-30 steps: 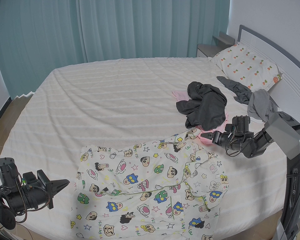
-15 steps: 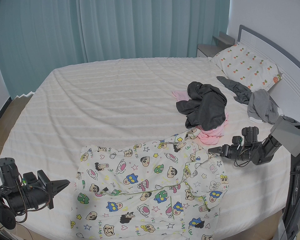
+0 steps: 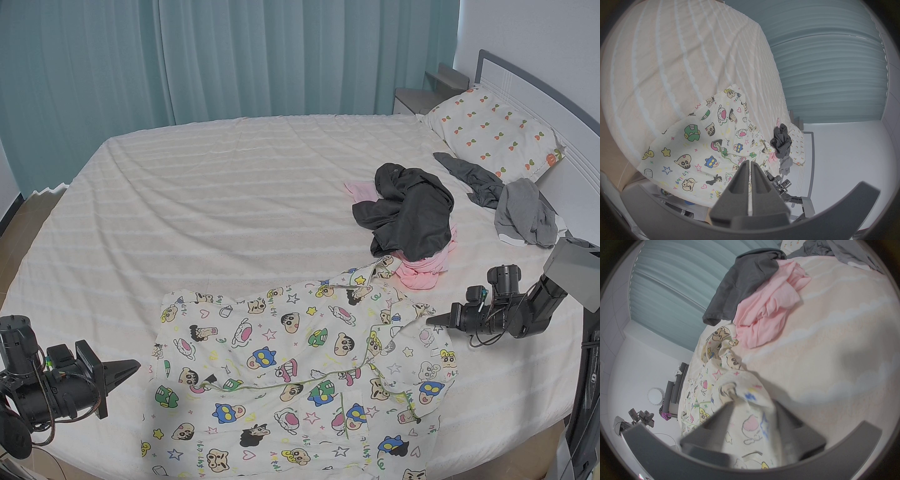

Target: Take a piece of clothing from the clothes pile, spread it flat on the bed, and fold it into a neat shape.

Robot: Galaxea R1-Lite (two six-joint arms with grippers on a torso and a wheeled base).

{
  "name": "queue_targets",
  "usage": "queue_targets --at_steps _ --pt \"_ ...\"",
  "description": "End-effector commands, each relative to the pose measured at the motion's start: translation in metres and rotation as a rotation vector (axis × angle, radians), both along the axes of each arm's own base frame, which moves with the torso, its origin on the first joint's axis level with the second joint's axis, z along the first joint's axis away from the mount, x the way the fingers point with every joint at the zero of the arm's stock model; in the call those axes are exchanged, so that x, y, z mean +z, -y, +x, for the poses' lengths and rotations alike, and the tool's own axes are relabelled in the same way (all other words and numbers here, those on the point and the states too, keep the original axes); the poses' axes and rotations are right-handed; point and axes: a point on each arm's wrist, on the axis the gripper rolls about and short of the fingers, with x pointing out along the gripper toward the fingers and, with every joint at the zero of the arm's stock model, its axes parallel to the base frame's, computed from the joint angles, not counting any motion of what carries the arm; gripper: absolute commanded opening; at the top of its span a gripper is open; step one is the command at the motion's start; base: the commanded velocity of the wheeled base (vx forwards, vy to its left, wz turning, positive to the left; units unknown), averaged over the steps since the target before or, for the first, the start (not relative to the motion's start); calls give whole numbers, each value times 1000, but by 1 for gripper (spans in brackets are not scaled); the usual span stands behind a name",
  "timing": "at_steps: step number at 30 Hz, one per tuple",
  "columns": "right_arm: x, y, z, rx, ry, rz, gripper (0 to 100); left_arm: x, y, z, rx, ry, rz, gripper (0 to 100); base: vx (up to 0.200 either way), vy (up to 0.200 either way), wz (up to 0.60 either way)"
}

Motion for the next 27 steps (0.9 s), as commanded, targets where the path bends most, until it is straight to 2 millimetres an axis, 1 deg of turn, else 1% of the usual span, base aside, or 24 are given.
queue_targets --at_steps 1,10,11,15,19,24,27 --pt "-2 6 -4 -5 -5 -2 0 0 0 0 1 -3 0 0 0 0 0" --pt "1 15 -22 -18 -38 8 0 -2 0 1 0 -11 1 0 0 0 0" --pt "2 18 -26 -27 -45 9 0 -2 0 1 0 -13 0 0 0 0 0" --pt "2 24 -31 -42 -52 5 0 -2 0 1 1 -13 -1 0 0 0 0" --pt "5 34 -41 -68 -66 3 0 -2 0 1 0 -11 1 0 0 0 0" --pt "3 36 -52 -70 -89 -3 0 -2 0 1 1 -10 -1 0 0 0 0" --pt "2 37 -54 -72 -96 -2 0 -2 0 1 1 -12 -1 0 0 0 0"
